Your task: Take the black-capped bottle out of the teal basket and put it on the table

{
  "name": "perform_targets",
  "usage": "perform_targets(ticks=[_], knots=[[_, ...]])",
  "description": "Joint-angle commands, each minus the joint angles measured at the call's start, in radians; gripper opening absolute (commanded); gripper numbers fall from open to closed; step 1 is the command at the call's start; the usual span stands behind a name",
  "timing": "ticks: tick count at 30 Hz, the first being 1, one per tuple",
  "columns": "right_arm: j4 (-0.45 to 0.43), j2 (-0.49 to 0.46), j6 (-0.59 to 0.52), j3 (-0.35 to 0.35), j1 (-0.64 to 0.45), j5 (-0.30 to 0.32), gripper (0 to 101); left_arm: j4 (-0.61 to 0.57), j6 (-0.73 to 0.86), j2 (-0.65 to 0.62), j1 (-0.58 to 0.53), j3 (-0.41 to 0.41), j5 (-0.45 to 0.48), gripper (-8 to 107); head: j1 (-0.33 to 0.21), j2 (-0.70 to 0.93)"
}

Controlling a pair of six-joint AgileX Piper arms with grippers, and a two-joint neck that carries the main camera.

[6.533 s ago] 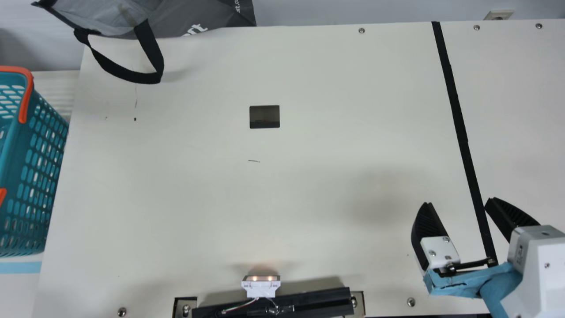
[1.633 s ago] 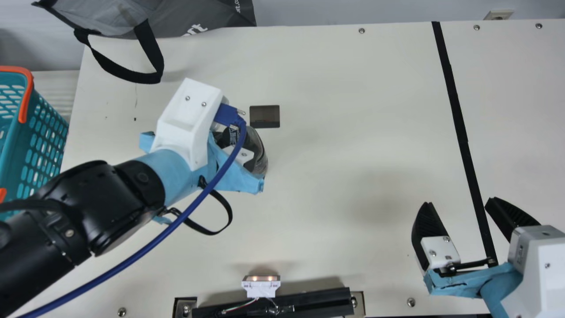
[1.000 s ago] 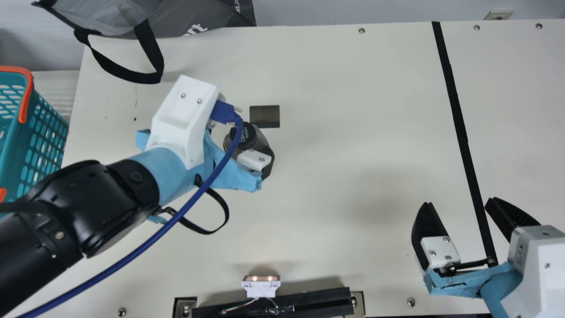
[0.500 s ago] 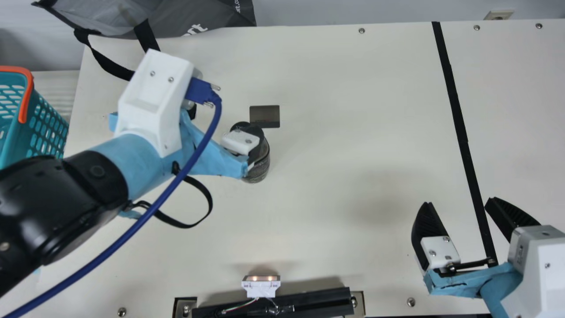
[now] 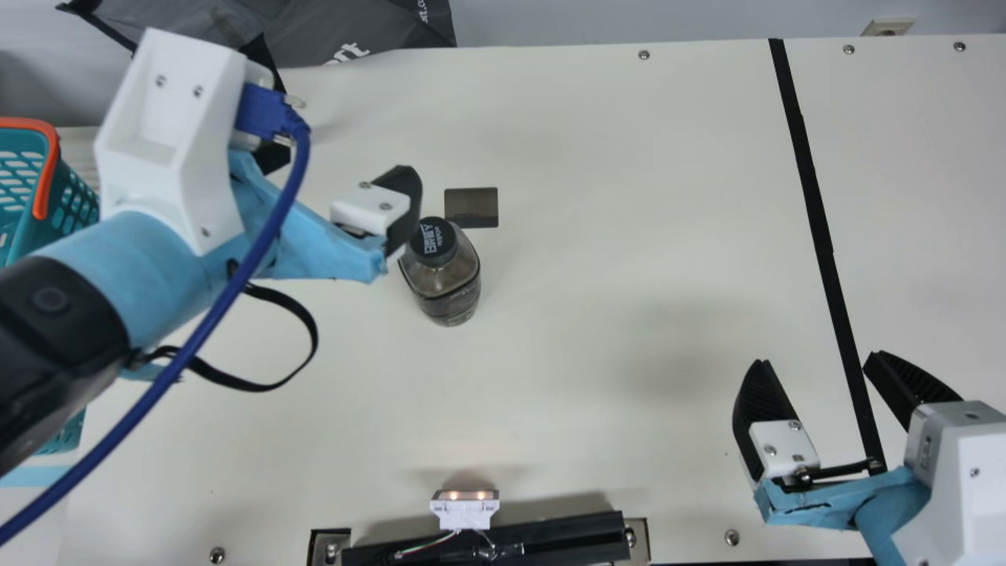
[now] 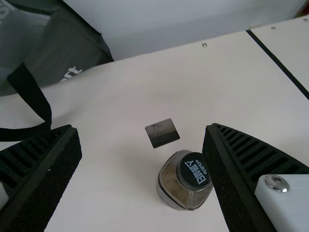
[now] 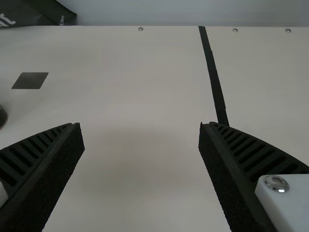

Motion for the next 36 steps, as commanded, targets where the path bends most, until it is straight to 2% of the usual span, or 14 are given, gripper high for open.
perform_targets(ticks=[1,13,24,36], knots=[[0.000,0.000,0.000,0.000,0.000,0.000,91,0.009,-0.003,-0.015,0.011,0.001,-0.001,107,-0.004,0.008],[0.000,0.000,0.000,0.000,0.000,0.000,91,0.069,0.009,-0.124,0.130,0.046,-0.022,107,-0.004,0.008],[0.000,0.000,0.000,0.000,0.000,0.000,91,0.099,0.019,-0.227,0.230,0.121,-0.060,107,-0.004,0.008],[0.000,0.000,0.000,0.000,0.000,0.000,91,0.128,-0.015,-0.317,0.282,0.218,-0.079,107,-0.004,0.008]])
